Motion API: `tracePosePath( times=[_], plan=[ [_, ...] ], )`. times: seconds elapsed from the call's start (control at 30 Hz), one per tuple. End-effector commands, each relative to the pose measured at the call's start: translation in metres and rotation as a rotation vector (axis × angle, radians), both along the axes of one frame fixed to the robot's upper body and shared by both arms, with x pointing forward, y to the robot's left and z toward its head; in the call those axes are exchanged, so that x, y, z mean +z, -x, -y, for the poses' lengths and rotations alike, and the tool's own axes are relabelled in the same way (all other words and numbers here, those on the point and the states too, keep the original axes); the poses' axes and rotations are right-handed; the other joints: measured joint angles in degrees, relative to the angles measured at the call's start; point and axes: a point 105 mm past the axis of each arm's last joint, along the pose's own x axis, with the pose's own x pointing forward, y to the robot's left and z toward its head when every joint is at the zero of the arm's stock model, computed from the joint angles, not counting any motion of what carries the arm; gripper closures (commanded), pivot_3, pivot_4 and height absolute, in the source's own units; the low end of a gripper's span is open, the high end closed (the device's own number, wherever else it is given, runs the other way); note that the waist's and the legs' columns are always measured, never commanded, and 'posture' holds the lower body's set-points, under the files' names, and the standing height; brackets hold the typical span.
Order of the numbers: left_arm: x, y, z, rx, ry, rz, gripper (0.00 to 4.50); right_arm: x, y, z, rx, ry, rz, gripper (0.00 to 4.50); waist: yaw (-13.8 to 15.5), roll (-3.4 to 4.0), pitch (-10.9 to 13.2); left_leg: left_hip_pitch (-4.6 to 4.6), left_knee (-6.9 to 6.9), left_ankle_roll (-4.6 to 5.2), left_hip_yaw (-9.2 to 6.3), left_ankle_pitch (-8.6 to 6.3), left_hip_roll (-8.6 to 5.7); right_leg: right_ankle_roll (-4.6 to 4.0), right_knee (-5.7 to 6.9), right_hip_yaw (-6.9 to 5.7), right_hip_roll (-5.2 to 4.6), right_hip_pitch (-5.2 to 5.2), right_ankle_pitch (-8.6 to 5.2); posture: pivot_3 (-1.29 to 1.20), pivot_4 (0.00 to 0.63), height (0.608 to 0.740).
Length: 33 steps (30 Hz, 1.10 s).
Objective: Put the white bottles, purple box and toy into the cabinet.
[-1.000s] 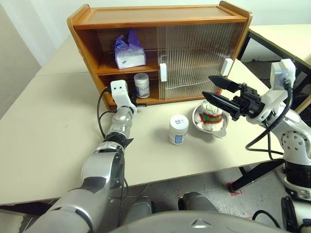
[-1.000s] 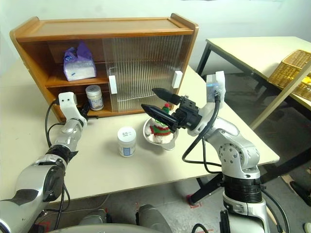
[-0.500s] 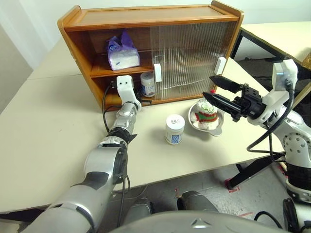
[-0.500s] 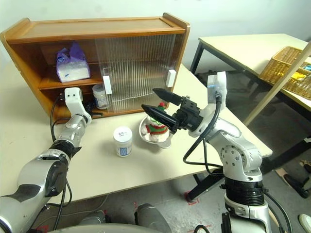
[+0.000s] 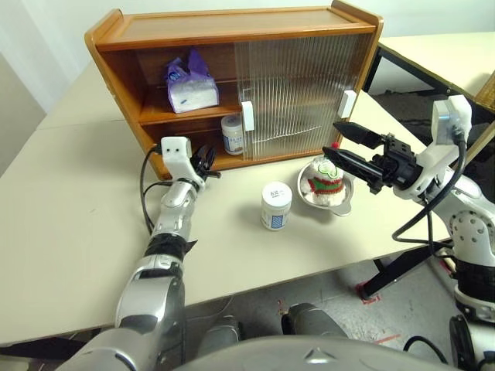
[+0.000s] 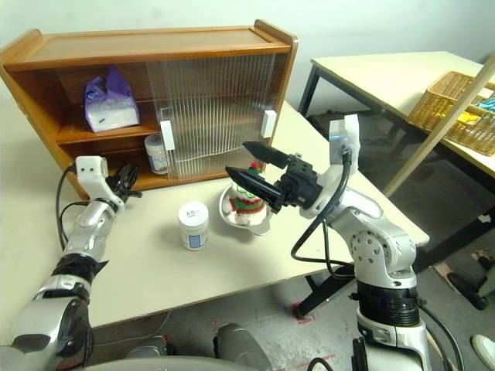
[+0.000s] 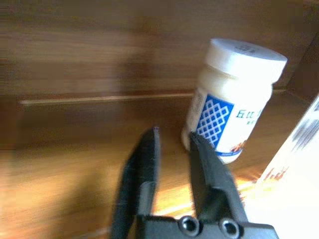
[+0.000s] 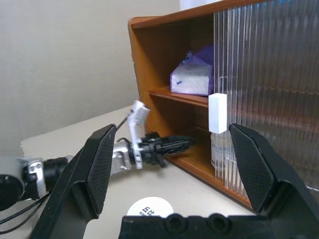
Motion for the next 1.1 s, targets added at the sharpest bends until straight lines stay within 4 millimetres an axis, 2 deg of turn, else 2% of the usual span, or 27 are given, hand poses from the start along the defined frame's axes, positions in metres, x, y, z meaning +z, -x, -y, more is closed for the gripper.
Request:
tracePosePath(
  times=[0.03,0.2,0.33,0.4,0.67,0.93,1.1],
  plan=[
    [0.011,0.017,0.013,-0.193,0.006,0.023,1.83,0.000,-0.001,-0.003,0.023,-0.004,-0.004,0.00,0.5,0.01,0.0,0.00,0.00,-0.01,-0.02,-0.01,0.00,-0.02,0.00,0.02,-0.01,0.00,0.01,-0.17,0.006,0.740],
    [0.007,0.041,0.027,-0.436,-0.059,0.007,0.04,0.001,-0.003,-0.006,0.032,-0.008,-0.001,0.00,1.5,0.04,0.0,-0.04,-0.08,-0.26,-0.28,-0.16,0.45,-0.38,0.03,0.40,-0.31,-0.35,0.05,-0.16,0.005,0.740],
    [0.002,0.056,0.036,-0.576,-0.045,-0.009,0.04,0.001,-0.003,-0.006,0.034,-0.009,0.000,0.00,2.4,0.14,-0.1,-0.26,-0.29,-0.39,-0.30,-0.24,0.53,-1.13,0.06,0.32,-0.67,-0.81,0.47,-0.16,0.005,0.740],
    [-0.004,0.071,0.047,-0.703,-0.038,-0.030,0.04,0.001,-0.003,-0.006,0.033,-0.010,0.002,0.00,2.6,0.18,-0.1,-0.57,-0.31,-0.32,-0.29,-0.19,0.55,-1.20,0.13,0.31,-0.70,-0.95,0.52,-0.16,0.005,0.740],
    [-0.013,0.104,0.072,-1.011,-0.036,-0.088,0.04,0.002,-0.002,-0.004,0.028,-0.006,0.005,0.00,2.8,0.25,-0.2,-0.98,-0.29,-0.02,-0.24,-0.01,0.77,-1.24,0.11,0.20,-0.70,-1.37,0.55,-0.18,0.007,0.740],
    [-0.023,0.118,0.070,-1.118,-0.084,-0.119,0.04,0.003,-0.001,-0.004,0.028,-0.004,0.008,0.00,2.7,0.31,-0.2,-0.96,-0.29,-0.01,-0.24,0.00,0.88,-1.24,0.12,0.21,-0.70,-1.40,0.61,-0.18,0.004,0.740],
    [-0.027,0.113,0.078,-1.128,-0.105,-0.105,0.04,0.004,0.000,-0.005,0.027,-0.003,0.010,0.00,2.6,0.42,-0.3,-0.97,-0.29,0.00,-0.24,0.00,0.89,-1.31,0.12,0.23,-0.77,-1.42,0.66,-0.19,0.004,0.740]
  ],
)
